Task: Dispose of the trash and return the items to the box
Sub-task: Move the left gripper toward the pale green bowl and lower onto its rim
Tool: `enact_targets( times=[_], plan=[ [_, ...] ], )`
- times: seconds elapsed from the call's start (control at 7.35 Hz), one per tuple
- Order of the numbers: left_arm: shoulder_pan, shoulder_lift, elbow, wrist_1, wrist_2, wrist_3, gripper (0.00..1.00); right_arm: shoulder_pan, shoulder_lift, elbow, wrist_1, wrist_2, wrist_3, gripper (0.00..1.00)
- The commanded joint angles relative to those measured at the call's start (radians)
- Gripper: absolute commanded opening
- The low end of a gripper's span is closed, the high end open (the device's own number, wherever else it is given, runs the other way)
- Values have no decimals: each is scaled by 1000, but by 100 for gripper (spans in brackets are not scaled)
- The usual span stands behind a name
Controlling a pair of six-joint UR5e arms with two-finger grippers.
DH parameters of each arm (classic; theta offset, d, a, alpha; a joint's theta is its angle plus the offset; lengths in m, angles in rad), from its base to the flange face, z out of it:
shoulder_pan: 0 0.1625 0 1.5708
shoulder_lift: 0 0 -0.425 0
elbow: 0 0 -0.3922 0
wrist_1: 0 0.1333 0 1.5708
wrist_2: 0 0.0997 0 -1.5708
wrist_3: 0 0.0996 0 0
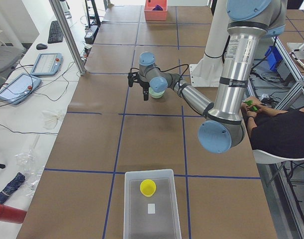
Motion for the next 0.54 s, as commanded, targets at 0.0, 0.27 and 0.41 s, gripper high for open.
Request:
enact_targets(
  times=[0.0, 0.27, 0.41],
  plan=[
    [177, -61, 15, -1, 140, -167, 100, 0, 3, -4, 0, 0, -1, 100],
    [271, -78, 68, -1, 224, -238, 100, -3, 3, -4, 0, -2, -1, 100],
    [288, -90, 101, -1, 247, -241, 98, -4, 3, -4, 0, -2, -1, 100]
  ],
)
